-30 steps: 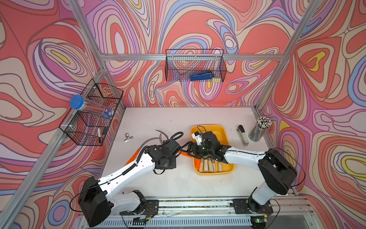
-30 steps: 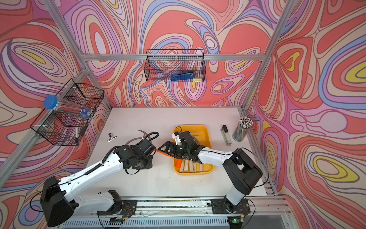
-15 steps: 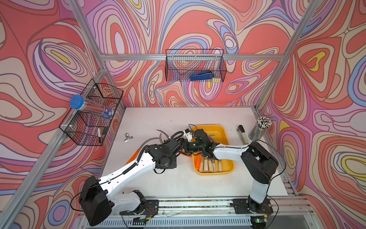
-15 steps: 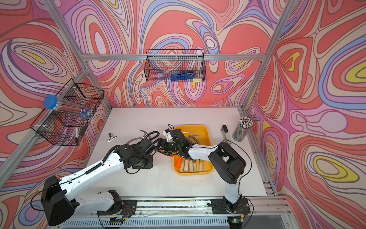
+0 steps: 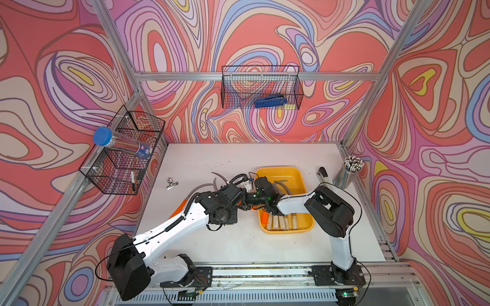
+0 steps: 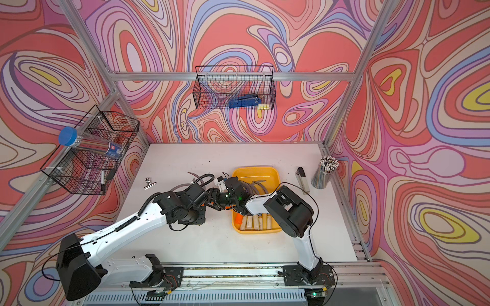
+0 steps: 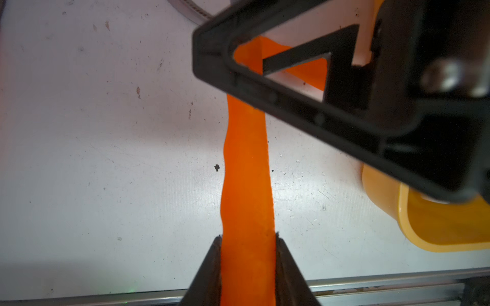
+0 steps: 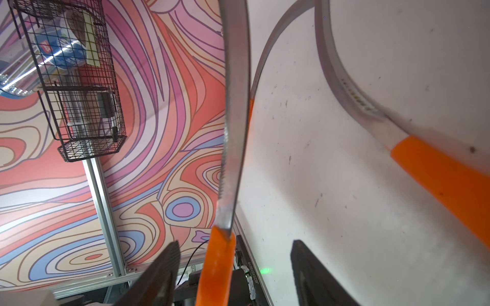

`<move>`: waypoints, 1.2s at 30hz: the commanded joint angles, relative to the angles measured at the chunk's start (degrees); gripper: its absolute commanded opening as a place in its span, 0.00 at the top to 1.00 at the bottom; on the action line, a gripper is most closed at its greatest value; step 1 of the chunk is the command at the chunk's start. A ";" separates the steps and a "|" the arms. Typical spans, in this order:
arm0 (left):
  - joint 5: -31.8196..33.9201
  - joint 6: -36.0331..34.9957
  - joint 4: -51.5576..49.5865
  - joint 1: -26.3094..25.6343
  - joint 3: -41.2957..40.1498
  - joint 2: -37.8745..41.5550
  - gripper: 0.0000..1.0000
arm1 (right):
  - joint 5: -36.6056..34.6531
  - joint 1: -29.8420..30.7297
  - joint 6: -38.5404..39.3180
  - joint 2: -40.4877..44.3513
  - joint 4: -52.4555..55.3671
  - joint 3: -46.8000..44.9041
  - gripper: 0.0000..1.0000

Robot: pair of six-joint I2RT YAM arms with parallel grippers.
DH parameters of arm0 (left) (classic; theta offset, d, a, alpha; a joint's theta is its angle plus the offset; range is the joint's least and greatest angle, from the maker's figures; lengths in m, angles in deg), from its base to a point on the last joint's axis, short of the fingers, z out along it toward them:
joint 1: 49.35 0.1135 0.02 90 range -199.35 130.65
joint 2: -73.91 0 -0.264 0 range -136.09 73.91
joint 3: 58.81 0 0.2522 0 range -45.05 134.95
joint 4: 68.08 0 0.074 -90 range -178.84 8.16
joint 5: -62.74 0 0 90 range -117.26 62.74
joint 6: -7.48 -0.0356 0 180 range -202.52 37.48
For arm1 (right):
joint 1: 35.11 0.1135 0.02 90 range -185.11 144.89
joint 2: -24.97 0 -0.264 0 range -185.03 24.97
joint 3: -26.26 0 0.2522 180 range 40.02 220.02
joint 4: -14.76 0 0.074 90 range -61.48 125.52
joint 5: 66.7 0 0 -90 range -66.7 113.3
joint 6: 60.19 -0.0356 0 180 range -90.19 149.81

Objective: Put small sickles into storage boxes
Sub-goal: Pick up the sickle at the center of the board.

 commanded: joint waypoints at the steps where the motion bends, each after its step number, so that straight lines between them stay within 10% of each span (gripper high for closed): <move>1: 0.48 -0.45 -1.16 -0.23 1.46 -0.39 0.77 | 0.79 0.69 -1.75 -0.91 -4.58 1.48 0.40; 17: 0.92 -0.41 -1.30 -0.23 1.11 0.49 0.70 | 0.54 1.24 -1.32 -0.93 -4.34 1.13 0.89; 21: 0.05 -1.40 -1.98 -0.20 1.09 0.83 0.34 | 0.47 1.20 -0.60 -0.35 -3.50 0.87 0.95; 27: 1.92 -1.86 -3.55 -0.16 2.02 2.96 0.07 | 1.11 0.61 2.53 1.46 1.21 1.35 0.97; 36: 5.78 -2.52 -6.33 -0.07 3.83 7.34 0.00 | 2.19 -3.56 10.10 7.98 12.47 -0.13 0.98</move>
